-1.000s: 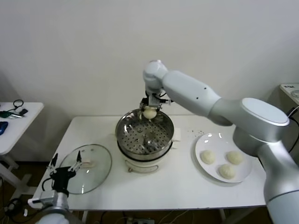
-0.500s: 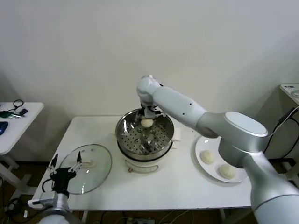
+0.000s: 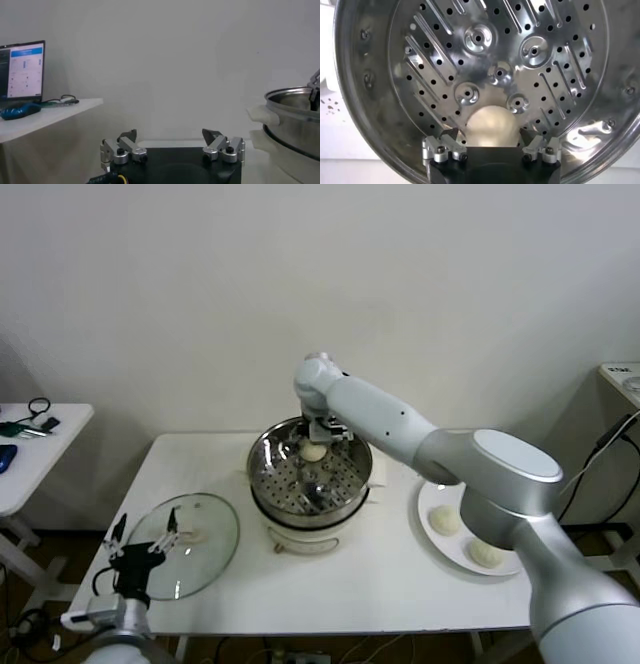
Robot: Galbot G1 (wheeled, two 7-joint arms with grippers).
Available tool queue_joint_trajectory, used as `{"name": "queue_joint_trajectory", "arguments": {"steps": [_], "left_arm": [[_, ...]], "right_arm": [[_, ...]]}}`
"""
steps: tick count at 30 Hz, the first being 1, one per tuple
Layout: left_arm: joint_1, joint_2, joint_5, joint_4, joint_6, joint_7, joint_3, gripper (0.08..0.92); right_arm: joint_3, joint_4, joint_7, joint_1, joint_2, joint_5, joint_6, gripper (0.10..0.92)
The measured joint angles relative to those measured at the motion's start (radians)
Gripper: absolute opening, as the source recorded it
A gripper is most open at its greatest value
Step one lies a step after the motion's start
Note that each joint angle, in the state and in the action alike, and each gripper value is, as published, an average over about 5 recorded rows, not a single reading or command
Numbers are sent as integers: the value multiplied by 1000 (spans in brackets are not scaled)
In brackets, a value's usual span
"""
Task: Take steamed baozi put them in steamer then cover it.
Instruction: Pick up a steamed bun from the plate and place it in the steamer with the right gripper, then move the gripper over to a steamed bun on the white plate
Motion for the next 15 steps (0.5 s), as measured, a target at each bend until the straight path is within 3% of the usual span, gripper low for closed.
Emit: {"name": "queue_joint_trajectory", "arguments": {"steps": [9, 15], "left_arm": [[14, -1, -20, -22, 6, 5, 2, 823], [18, -1, -25, -35, 9, 9, 2, 823]], "right_arm": [[-23, 85, -42, 69, -72, 125, -31, 823], [-103, 149, -57, 157, -168, 344, -112, 823]]}}
